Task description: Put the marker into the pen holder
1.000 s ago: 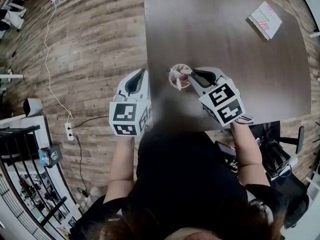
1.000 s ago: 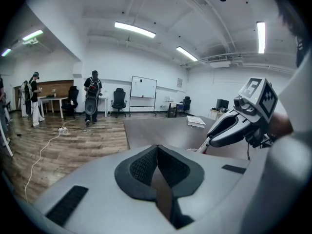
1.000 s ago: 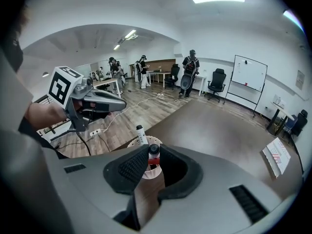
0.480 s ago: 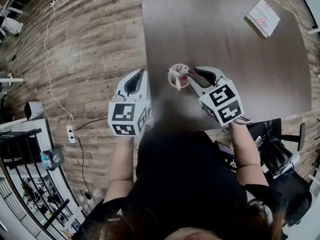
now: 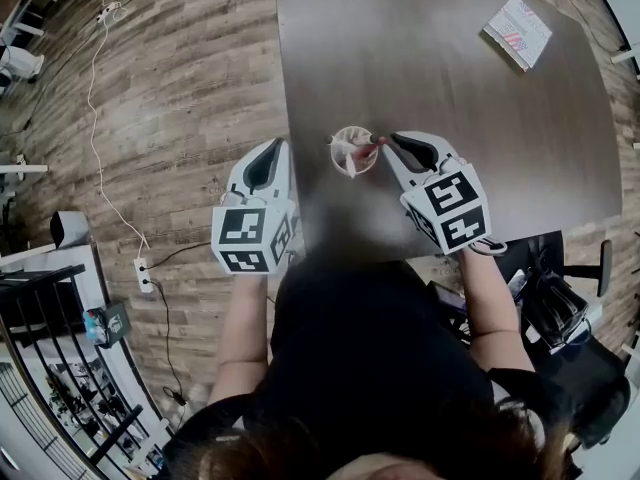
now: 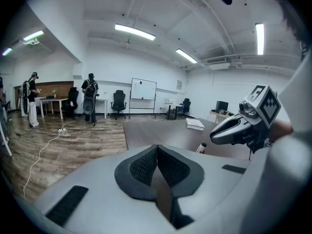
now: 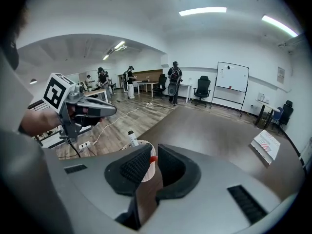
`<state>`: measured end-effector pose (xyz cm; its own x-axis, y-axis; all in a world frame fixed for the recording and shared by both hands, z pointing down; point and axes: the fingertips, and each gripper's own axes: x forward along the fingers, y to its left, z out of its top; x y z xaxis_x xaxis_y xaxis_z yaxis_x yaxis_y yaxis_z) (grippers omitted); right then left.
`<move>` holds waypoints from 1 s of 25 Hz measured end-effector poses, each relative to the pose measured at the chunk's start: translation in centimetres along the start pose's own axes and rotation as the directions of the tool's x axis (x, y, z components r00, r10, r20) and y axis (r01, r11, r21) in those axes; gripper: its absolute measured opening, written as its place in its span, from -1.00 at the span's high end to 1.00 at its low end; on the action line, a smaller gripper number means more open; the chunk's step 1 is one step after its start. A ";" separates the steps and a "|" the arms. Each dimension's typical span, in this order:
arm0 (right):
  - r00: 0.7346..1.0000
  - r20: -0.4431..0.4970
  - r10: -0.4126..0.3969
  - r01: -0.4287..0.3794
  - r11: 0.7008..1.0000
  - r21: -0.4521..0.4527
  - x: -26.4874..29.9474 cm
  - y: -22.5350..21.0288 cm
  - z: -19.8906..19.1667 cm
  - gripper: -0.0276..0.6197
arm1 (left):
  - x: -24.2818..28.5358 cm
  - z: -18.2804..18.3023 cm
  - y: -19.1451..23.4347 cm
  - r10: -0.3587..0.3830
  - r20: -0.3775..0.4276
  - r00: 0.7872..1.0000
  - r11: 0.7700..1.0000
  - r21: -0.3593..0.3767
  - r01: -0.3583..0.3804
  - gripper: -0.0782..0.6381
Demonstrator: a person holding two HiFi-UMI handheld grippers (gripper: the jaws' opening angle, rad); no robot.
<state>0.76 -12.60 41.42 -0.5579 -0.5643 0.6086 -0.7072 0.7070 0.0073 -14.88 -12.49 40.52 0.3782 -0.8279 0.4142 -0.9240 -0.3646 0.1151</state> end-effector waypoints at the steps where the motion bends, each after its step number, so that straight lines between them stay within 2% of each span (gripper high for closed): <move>1: 1.000 0.008 -0.009 0.009 1.000 0.009 -0.2 -0.2 0.0 0.73 | -0.1 0.1 -0.1 -0.001 0.003 1.000 1.000 -0.003 0.001 0.70; 7: 0.998 0.050 -0.048 0.045 0.997 0.055 -1.4 -1.1 -0.3 0.85 | -0.2 0.2 -0.9 -0.002 0.003 1.000 1.000 -0.001 0.002 0.70; 16: 0.992 0.065 -0.109 0.103 0.990 0.097 -1.8 -1.7 -0.8 0.86 | -1.0 0.2 -0.6 0.010 0.005 1.000 1.000 -0.006 -0.010 0.70; 25: 0.992 0.063 -0.112 0.103 0.987 0.126 -1.7 -1.5 -1.0 0.86 | -1.2 0.0 -0.6 0.011 -0.002 1.000 1.000 -0.008 -0.011 0.70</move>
<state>3.24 -12.31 41.15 -0.5017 -0.6652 0.5530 -0.8100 0.5856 -0.0304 -14.82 -11.28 39.95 0.3675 -0.8313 0.4170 -0.9287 -0.3515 0.1179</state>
